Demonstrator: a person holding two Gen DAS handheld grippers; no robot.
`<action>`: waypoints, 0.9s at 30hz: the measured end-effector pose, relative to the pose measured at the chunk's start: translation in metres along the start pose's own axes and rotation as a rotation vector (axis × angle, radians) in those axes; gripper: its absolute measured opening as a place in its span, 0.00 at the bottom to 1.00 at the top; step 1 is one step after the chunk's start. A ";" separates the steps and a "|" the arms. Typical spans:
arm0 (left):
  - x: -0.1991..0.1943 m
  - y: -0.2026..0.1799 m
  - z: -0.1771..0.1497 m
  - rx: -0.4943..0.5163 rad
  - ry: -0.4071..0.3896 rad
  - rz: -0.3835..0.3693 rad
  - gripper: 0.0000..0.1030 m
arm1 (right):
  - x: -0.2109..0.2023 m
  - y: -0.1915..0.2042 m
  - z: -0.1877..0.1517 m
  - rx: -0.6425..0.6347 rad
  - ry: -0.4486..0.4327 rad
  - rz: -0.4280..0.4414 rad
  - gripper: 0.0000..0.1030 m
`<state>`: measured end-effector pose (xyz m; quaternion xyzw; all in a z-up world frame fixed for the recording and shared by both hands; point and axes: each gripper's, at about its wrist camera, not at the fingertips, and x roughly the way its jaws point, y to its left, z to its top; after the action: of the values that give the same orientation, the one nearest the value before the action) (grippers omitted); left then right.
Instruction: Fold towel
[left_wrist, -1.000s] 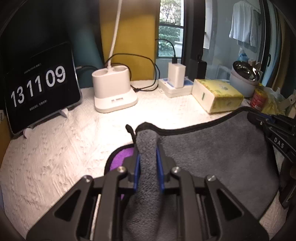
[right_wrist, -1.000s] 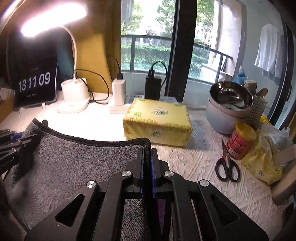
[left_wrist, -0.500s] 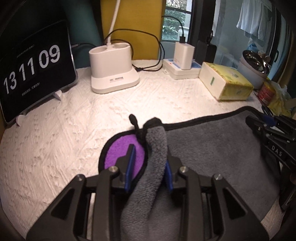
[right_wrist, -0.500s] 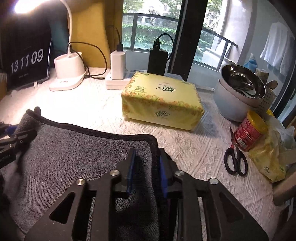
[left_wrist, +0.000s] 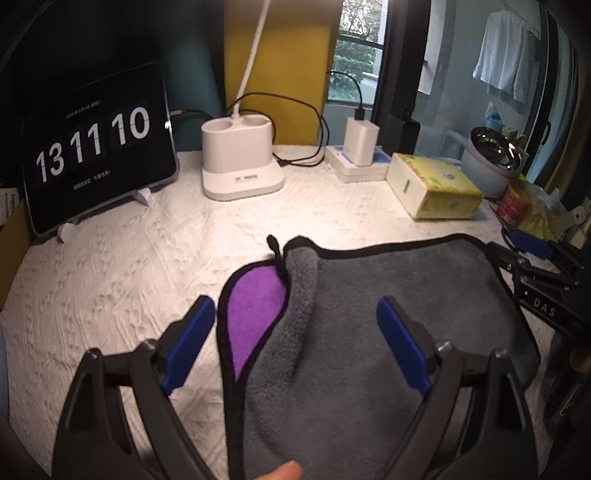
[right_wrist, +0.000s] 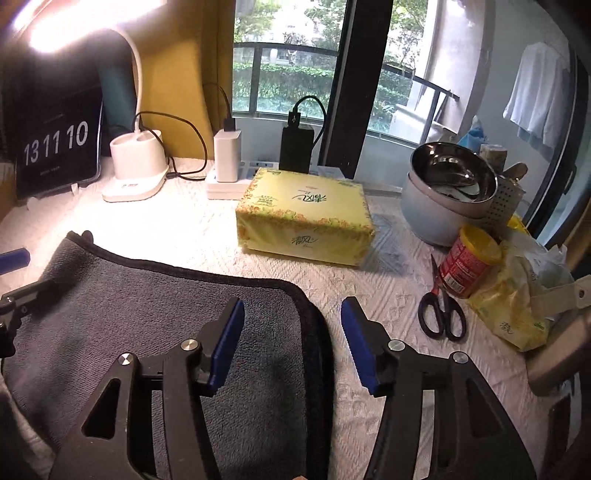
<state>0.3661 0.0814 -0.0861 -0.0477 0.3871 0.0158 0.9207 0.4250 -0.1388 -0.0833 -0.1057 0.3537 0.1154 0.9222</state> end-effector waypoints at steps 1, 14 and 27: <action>-0.005 -0.001 0.000 -0.001 -0.008 -0.002 0.88 | -0.005 0.000 -0.001 -0.001 -0.005 0.001 0.56; -0.061 -0.009 -0.015 -0.002 -0.074 -0.024 0.88 | -0.062 0.007 -0.016 -0.003 -0.056 0.015 0.56; -0.102 -0.016 -0.037 -0.002 -0.104 -0.035 0.88 | -0.106 0.010 -0.032 -0.007 -0.099 0.025 0.56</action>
<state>0.2694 0.0622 -0.0373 -0.0547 0.3378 0.0026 0.9396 0.3251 -0.1525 -0.0365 -0.0988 0.3084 0.1335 0.9367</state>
